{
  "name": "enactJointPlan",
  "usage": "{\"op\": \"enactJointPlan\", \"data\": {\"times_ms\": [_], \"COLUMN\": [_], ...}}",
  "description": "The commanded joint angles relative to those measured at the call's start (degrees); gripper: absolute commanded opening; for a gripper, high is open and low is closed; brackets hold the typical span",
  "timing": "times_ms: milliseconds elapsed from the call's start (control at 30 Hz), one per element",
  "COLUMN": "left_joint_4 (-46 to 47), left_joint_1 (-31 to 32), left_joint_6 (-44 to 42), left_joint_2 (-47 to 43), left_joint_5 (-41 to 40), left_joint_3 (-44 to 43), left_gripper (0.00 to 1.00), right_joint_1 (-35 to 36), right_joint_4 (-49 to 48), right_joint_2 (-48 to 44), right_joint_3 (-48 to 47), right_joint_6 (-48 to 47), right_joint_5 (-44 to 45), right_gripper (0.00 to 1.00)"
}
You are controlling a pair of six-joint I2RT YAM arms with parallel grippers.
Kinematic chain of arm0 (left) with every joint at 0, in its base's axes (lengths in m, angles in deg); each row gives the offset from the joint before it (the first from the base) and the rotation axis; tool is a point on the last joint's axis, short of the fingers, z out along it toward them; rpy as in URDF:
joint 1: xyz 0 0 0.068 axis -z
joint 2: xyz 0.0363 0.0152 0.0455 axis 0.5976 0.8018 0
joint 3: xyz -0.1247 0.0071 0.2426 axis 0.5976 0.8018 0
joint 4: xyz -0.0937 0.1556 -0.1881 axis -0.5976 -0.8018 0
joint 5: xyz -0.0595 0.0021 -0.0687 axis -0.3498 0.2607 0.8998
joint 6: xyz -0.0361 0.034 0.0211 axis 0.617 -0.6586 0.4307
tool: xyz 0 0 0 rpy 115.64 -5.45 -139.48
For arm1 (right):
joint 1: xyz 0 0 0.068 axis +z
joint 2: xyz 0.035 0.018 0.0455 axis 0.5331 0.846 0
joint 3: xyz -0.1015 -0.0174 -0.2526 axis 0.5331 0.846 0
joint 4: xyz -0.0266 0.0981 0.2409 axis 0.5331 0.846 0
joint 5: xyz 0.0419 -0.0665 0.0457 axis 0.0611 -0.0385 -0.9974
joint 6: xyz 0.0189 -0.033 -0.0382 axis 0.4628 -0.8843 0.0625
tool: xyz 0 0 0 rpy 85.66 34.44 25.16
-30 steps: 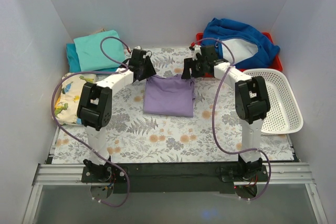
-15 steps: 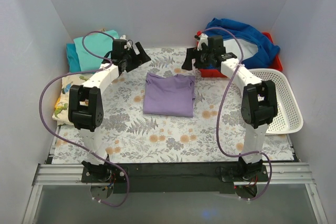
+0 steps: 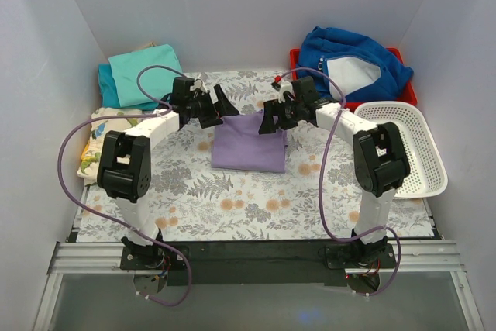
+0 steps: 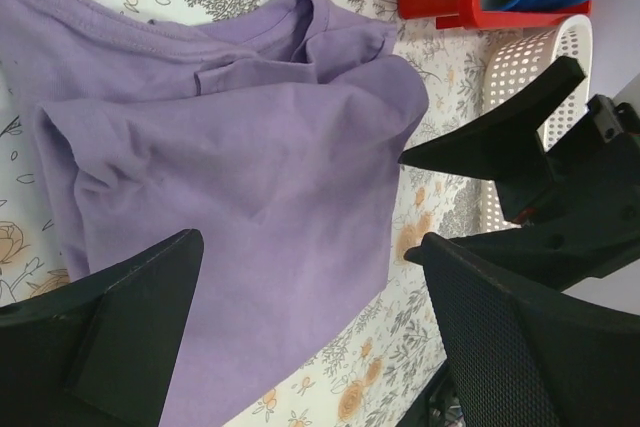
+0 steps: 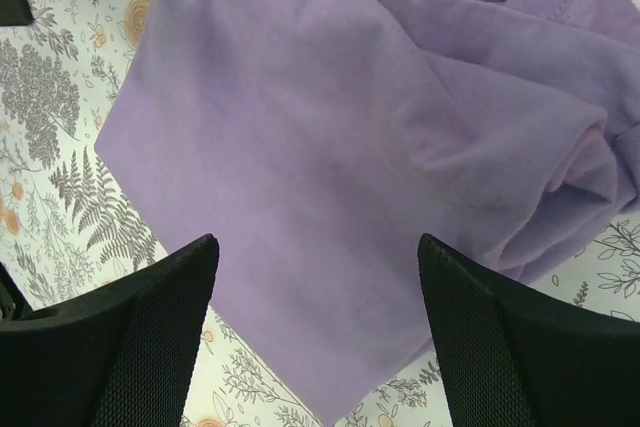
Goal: Fold and stack the t-shirts
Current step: Fold the tshirt
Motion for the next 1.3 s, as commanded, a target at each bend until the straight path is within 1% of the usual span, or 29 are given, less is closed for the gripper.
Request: {"op": "enactJointPlan", "data": {"times_ms": [0,167,300,367,533,700,933,1033,1067,1100,1267], "left_joint_4": [1.2,3.3,3.5,3.5,2.8,1.9,1.7,2.6,3.6,4.1,6.1], "left_joint_1": [-0.3,-0.3,-0.3,-0.4,-1.0,-2.3,-3.0,-3.1,-3.0,-3.0,-3.0], "left_joint_6": [-0.5,-1.9,-2.3,-2.5,-3.9,-5.5,-7.5,-7.4,-7.4,-7.4,-7.0], "left_joint_2": [2.6,11.8,18.3,20.3,23.0,22.6,20.7,17.4,16.0,13.4,6.2], "left_joint_5": [2.2,2.6,1.7,0.8,-1.6,-4.9,-8.9,-10.2,-10.6,-11.0,-12.2], "left_joint_3": [-1.8,-8.3,-16.2,-18.1,-21.5,-19.4,-16.0,-14.8,-14.3,-12.9,-9.8], "left_gripper": [0.89,0.89,0.88,0.88,0.88,0.88,0.88,0.88,0.88,0.88,0.88], "right_joint_1": [-0.2,-0.3,-1.0,-1.4,-2.9,-4.8,-5.4,-5.4,-5.5,-5.4,-5.4], "right_joint_4": [-2.4,-3.0,-3.0,-3.3,-3.2,-3.1,-4.5,-5.3,-7.0,-7.5,-7.6], "right_joint_2": [0.7,5.2,10.2,11.3,13.2,14.5,13.1,10.1,7.7,6.7,0.7], "right_joint_3": [-1.3,-6.1,-10.1,-11.5,-12.4,-11.4,-9.9,-7.7,-6.8,-6.1,-2.1], "right_joint_6": [-0.5,-3.3,-3.5,-3.9,-5.2,-4.9,-6.9,-7.0,-7.0,-6.9,-5.7], "right_joint_5": [-0.1,4.1,6.3,7.5,14.2,20.0,22.7,21.5,20.2,19.6,15.2], "right_gripper": [0.85,0.86,0.86,0.87,0.88,0.89,0.89,0.89,0.89,0.89,0.89]}}
